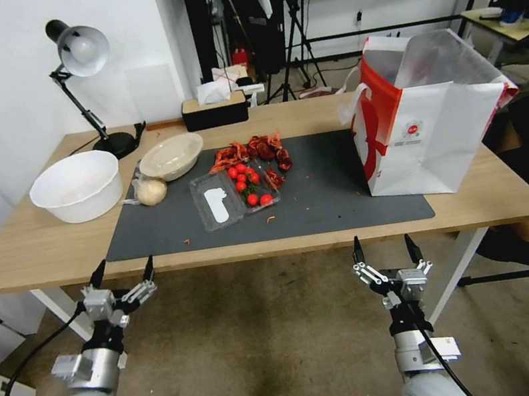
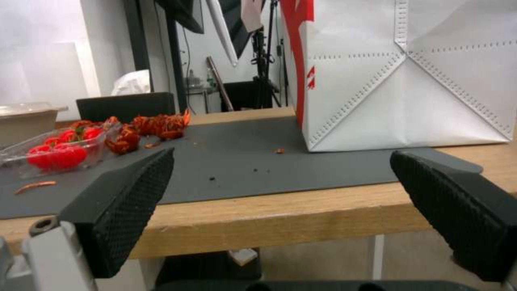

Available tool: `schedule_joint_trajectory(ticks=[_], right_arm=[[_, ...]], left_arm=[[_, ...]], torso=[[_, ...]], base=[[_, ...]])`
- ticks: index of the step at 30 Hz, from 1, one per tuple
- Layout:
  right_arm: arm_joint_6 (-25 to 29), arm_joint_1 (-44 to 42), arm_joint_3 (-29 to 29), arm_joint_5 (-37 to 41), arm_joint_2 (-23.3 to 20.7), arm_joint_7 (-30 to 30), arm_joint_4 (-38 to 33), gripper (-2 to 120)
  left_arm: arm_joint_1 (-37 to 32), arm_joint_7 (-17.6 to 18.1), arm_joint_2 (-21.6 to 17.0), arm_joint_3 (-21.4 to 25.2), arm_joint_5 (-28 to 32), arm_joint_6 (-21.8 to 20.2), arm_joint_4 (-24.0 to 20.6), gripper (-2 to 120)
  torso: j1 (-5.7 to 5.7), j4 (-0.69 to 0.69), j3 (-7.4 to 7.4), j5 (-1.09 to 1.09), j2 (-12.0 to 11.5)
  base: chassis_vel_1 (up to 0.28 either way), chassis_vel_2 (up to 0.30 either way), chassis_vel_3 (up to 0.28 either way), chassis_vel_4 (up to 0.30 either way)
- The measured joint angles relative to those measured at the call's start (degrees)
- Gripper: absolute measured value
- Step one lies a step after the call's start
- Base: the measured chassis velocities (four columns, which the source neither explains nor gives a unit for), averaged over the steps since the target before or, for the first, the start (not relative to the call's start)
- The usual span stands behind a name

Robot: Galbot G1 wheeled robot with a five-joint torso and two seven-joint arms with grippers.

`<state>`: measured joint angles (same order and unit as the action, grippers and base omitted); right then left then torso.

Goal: Pick up the trash from the table and place it into the takeout bag.

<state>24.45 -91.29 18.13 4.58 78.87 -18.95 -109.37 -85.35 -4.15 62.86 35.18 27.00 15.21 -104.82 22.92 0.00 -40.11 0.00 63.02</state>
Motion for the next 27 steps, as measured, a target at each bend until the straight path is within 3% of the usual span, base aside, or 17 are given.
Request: schedule_joint_trajectory(ticks=[9,19,27], right_arm=[[-0.03,0.28,0.13,0.01,-0.04,-0.03,0.15,100],[-0.44,0.62,0.13,-0.23,0.53,-0.03,0.37,100],[-0.61,0.65,0.41,-0.29,0.54,-0.10,0.41,100]], left_arm=[[7.80,1.73,-2.68,-4.44,3.61,-4.58,2.42,100],[19.91,3.30,-8.48,-12.77,8.60,-8.57,11.81,100],[27.44,3.26,-10.71,-16.61,10.57,-10.64,17.31,100]], torso=[[0.00,-0.01,0.00,-0.01,0.00],[0.00,0.00,-0.01,-0.01,0.00],[0.01,-0.01,-0.01,-0.01,0.00]], base=[[0.000,0.000,0.000,0.000],[0.000,0.000,0.000,0.000],[0.000,0.000,0.000,0.000]])
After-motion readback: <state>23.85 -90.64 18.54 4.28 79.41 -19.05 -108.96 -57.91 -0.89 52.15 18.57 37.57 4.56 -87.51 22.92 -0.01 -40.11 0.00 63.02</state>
